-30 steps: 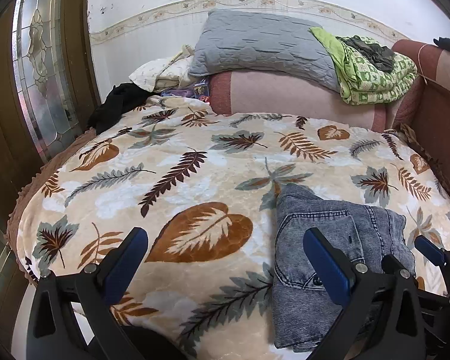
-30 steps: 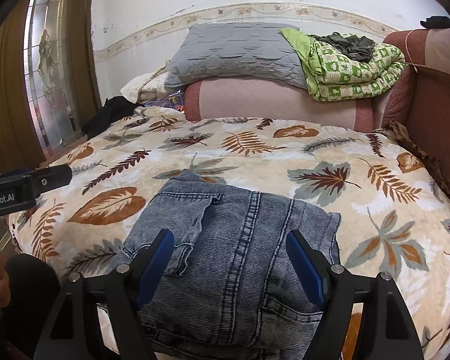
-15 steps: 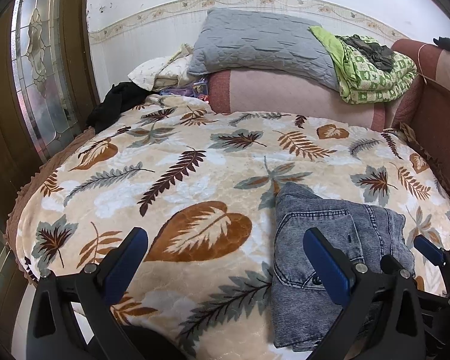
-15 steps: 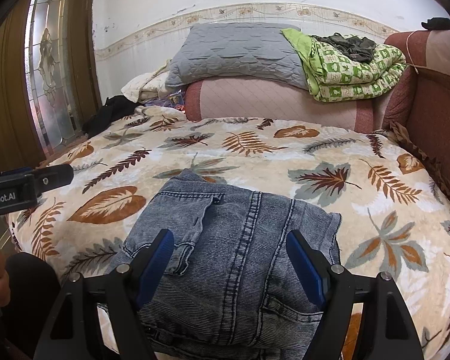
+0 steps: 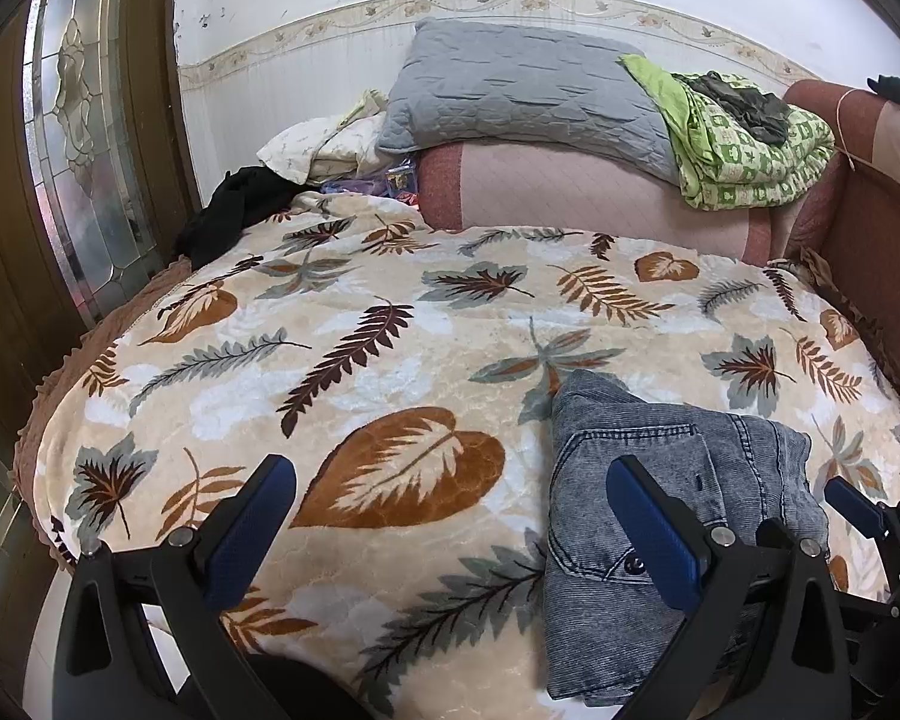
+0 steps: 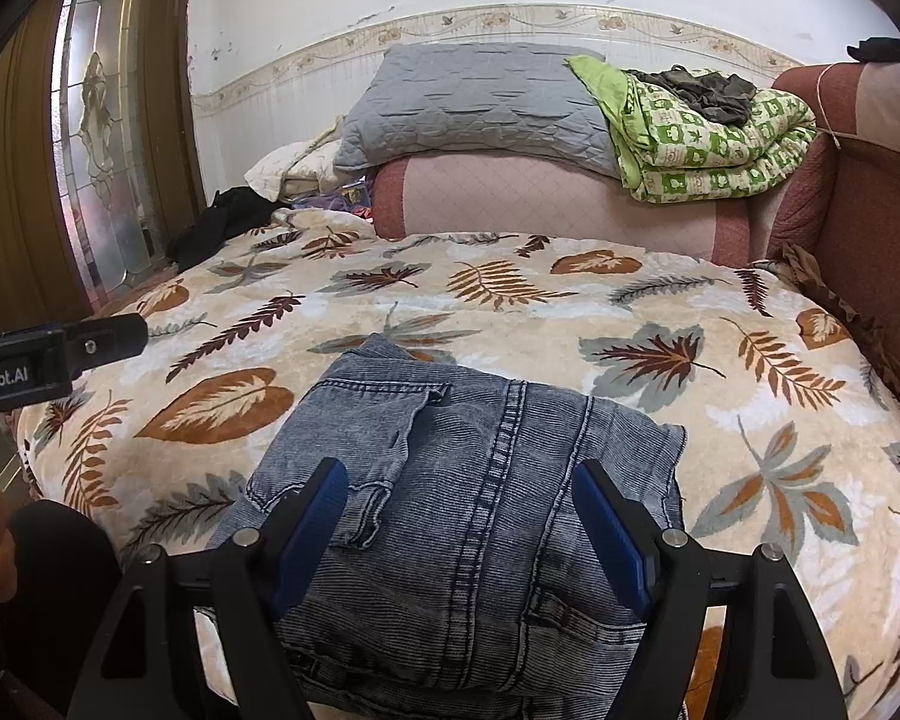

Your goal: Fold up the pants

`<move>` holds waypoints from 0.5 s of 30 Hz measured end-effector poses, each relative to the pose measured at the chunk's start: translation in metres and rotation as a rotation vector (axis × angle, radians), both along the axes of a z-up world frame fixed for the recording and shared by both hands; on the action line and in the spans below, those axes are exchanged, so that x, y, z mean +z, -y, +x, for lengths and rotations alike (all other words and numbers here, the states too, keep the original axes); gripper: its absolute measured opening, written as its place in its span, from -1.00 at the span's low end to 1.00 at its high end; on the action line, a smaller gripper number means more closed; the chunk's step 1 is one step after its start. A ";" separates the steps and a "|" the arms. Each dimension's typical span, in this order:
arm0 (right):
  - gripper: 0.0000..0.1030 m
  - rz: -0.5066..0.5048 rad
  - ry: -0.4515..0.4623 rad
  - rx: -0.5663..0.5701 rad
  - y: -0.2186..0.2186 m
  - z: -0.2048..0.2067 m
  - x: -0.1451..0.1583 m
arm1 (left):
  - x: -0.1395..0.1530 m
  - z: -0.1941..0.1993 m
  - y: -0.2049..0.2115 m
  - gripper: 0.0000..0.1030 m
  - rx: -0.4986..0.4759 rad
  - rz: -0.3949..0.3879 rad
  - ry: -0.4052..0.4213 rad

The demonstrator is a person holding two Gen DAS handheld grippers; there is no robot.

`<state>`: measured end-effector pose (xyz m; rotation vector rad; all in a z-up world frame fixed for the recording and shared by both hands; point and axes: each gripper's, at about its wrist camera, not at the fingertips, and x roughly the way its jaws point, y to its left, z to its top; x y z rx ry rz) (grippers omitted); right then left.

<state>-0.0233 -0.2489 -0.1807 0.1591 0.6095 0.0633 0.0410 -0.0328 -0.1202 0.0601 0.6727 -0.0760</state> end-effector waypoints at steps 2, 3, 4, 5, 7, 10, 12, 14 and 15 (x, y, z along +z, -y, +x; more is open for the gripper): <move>0.55 0.001 0.000 -0.001 0.000 0.000 0.000 | 0.000 0.000 0.000 1.00 0.001 -0.001 0.001; 0.55 0.002 -0.001 -0.001 0.000 0.000 0.000 | 0.000 0.000 0.000 1.00 -0.001 -0.002 0.002; 0.55 0.004 -0.002 -0.001 0.000 0.000 0.000 | 0.000 0.000 0.000 1.00 -0.002 -0.002 0.001; 0.55 0.004 -0.002 -0.001 0.000 0.000 0.000 | 0.000 0.001 0.000 1.00 -0.002 -0.001 0.001; 0.55 0.006 -0.002 0.000 0.000 0.000 0.000 | 0.000 0.001 0.000 1.00 -0.001 -0.006 -0.002; 0.55 0.008 -0.001 0.000 0.001 0.000 0.000 | -0.001 0.001 0.000 1.00 0.001 -0.010 -0.005; 0.55 0.022 -0.001 0.000 0.002 0.000 0.000 | -0.002 0.001 -0.001 1.00 0.004 -0.013 -0.009; 0.55 0.034 -0.001 -0.005 0.005 0.001 0.000 | -0.003 0.002 -0.001 1.00 0.007 -0.017 -0.012; 0.55 0.041 -0.001 -0.009 0.006 0.001 0.000 | -0.004 0.002 -0.001 1.00 0.012 -0.016 -0.013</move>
